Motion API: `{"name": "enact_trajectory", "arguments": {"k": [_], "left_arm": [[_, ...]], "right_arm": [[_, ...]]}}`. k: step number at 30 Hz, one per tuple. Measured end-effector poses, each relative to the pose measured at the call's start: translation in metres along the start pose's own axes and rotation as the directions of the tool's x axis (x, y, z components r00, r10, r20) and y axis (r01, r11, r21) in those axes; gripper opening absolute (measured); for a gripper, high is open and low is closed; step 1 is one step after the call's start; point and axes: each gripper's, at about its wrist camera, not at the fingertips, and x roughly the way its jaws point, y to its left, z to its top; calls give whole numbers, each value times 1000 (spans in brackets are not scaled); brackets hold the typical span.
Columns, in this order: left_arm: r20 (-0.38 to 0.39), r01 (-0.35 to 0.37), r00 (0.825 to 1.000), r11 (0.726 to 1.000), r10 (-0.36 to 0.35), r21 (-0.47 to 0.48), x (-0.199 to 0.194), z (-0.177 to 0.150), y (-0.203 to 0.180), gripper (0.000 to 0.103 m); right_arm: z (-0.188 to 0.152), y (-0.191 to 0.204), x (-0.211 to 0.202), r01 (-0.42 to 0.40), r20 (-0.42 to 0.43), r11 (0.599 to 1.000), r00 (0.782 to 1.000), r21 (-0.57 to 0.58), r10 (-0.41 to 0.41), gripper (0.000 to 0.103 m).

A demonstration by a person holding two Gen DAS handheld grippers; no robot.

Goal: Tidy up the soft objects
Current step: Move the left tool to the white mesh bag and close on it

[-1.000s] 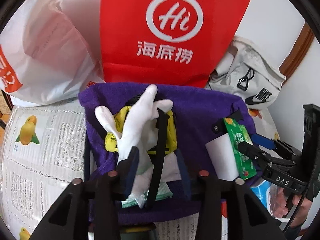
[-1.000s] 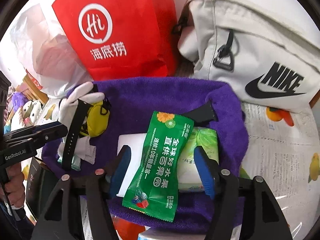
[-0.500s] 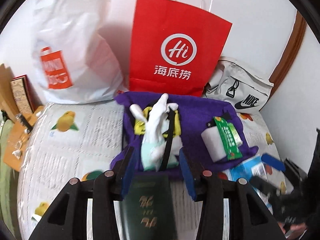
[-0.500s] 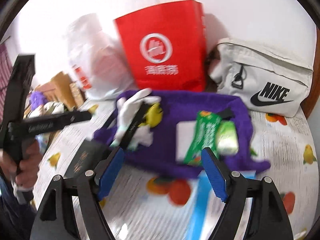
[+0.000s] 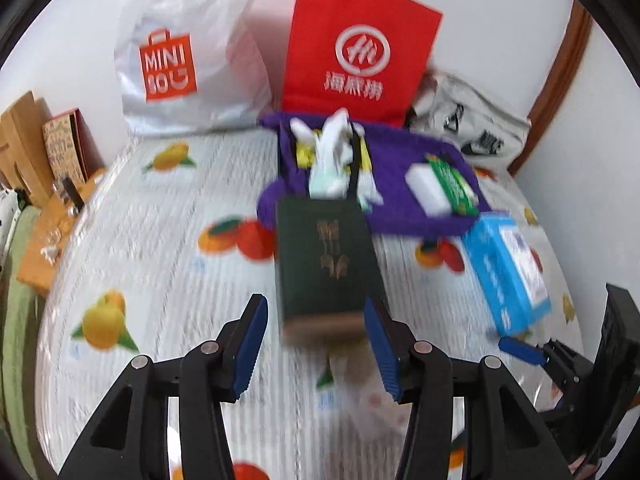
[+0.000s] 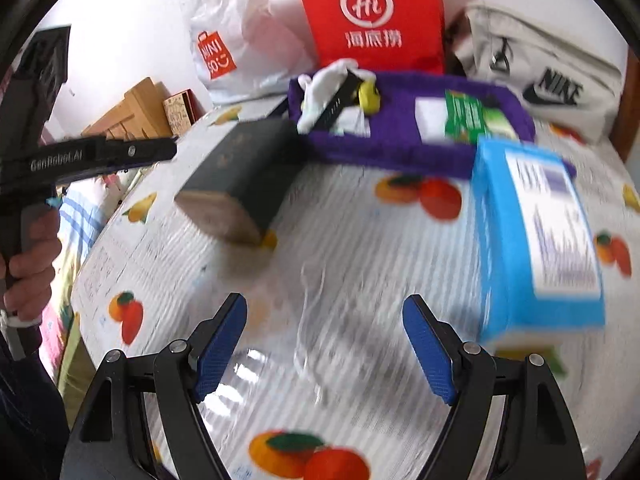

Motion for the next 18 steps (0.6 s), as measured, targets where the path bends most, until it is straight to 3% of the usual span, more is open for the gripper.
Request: {"name": "enact_trajectory", "arguments": {"k": [3, 12, 16, 18], "left_arm": [[-34, 11, 999, 1000, -10, 16, 7, -20, -4, 53], [-133, 48, 990, 997, -40, 56, 50, -58, -25, 53], [-137, 69, 989, 995, -58, 79, 59, -62, -36, 56], [-128, 75, 990, 993, -63, 94, 62, -62, -42, 63]], "right_arm": [[-15, -3, -3, 6, 4, 1000, 1000, 22, -6, 80], [-51, -14, -4, 67, -26, 997, 998, 49, -65, 80], [-63, -20, -7, 82, -27, 995, 996, 50, -80, 80], [-67, -23, -9, 84, -20, 995, 996, 50, -83, 80]]}}
